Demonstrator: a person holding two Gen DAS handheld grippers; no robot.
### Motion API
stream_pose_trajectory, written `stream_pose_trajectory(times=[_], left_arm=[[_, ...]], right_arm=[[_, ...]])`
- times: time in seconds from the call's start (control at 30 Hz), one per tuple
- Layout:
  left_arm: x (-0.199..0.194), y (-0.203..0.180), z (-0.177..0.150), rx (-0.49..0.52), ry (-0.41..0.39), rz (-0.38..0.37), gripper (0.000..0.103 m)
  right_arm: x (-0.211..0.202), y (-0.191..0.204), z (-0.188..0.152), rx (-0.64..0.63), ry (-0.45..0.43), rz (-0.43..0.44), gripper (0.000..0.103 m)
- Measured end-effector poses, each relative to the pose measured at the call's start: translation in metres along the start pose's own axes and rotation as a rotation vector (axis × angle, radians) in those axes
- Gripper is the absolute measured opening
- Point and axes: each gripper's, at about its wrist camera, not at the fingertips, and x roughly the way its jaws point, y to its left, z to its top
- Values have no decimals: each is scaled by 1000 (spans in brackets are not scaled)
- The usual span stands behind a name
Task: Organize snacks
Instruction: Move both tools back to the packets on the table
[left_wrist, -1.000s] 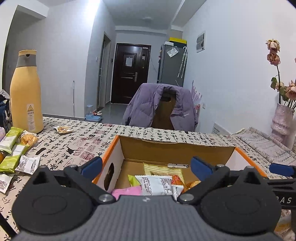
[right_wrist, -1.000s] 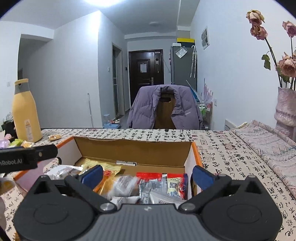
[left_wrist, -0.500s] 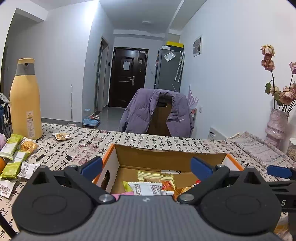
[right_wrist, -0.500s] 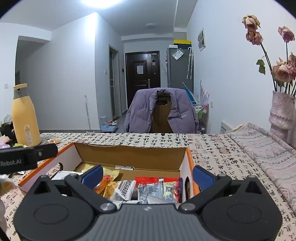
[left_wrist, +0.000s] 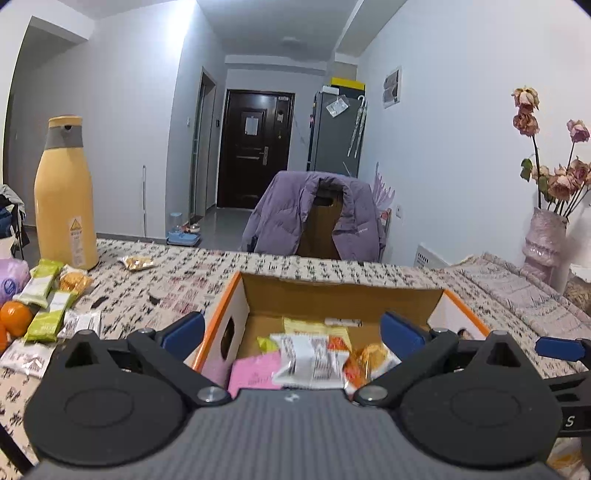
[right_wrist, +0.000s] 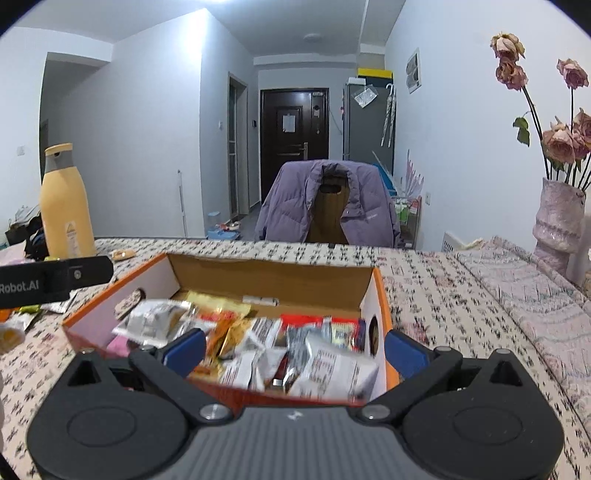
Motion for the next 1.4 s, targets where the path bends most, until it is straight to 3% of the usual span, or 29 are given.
stream_pose_trajectory(times=[0.63,0.93,1.27,1.4], left_arm=[[-36,21,-56,31,158,-24,103],[-47,23,-84,38,170,-41,103],[-47,26,-88,13,172,-65,103],[-46,26,-88,10,177,-71,103]], right_arm=[[-29,3,-59,-27,134,-4,103],[-29,6,-71,-19,181,9,103],[-16,7,-77,16,234,9,103],[-15,2,-78,56,237,40,89]])
